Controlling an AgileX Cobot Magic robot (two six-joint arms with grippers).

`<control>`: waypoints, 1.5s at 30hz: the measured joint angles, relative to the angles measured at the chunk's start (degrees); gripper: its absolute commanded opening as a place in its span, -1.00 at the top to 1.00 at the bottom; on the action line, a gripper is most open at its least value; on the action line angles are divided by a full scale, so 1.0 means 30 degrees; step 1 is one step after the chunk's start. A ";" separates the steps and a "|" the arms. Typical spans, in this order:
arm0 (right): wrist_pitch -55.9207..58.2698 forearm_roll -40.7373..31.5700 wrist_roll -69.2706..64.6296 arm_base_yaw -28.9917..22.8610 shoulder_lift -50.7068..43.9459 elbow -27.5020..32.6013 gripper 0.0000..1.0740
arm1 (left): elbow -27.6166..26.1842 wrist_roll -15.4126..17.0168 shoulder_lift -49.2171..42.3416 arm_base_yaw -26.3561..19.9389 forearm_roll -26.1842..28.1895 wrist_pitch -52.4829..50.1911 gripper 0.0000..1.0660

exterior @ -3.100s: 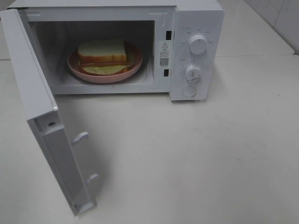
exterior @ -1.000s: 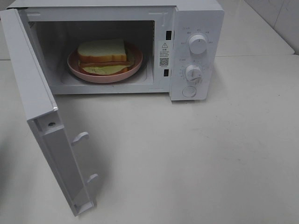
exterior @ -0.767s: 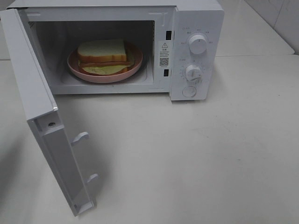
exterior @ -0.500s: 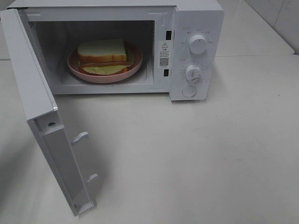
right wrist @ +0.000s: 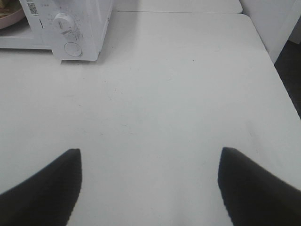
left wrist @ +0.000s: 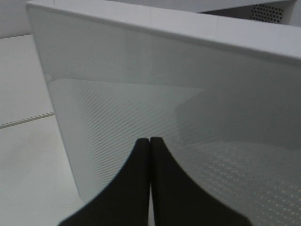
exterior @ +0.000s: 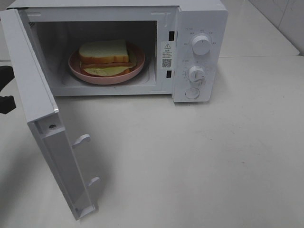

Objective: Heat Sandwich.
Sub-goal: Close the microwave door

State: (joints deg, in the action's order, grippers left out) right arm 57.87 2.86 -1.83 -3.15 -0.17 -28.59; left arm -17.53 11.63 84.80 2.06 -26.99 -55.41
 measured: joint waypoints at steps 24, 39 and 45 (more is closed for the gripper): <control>0.0000 -0.0019 0.0000 0.0000 0.0000 0.0000 -0.42 | -0.2005 -0.1280 0.1547 0.5233 0.6283 0.0726 1.00; 0.0000 -0.0019 0.0000 0.0000 0.0000 0.0000 -0.42 | -0.5233 -0.4641 0.3877 0.9148 1.1325 0.1299 1.00; 0.0000 -0.0019 0.0000 0.0000 0.0000 0.0000 -0.42 | -0.6513 -0.5481 0.4870 1.0275 1.3140 0.1681 1.00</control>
State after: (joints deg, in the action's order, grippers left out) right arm 57.87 2.81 -1.83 -3.15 -0.17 -28.59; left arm -37.07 -4.81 99.41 32.89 12.43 -50.36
